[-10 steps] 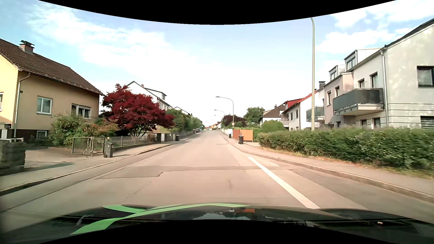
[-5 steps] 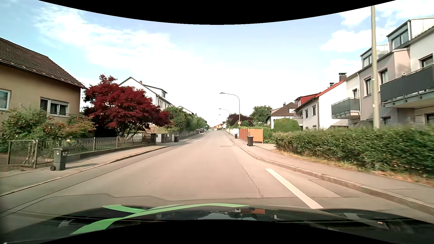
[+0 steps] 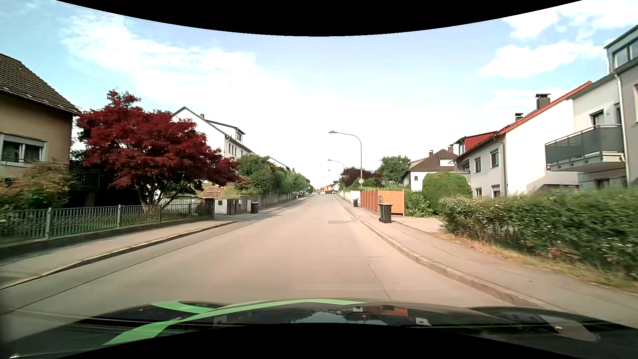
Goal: Follow the waypoints while adhering to traffic rules and regulations
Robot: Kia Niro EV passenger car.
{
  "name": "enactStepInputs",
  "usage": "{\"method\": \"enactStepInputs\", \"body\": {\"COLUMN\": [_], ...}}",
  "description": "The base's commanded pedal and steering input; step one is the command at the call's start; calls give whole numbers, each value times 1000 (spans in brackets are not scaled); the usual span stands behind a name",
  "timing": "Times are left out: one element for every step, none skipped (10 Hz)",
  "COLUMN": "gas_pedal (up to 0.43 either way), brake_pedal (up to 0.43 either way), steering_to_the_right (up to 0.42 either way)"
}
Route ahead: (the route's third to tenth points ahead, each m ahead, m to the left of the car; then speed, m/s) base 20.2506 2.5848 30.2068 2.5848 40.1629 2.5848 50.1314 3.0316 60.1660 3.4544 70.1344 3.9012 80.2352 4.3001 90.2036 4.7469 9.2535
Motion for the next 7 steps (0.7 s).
{"method": "enactStepInputs", "body": {"gas_pedal": [228,228,228,220,220,220,220], "brake_pedal": [0,0,0,0,0,0,0], "steering_to_the_right": [-12,-10,-10,-10,-9,-7,-7]}}
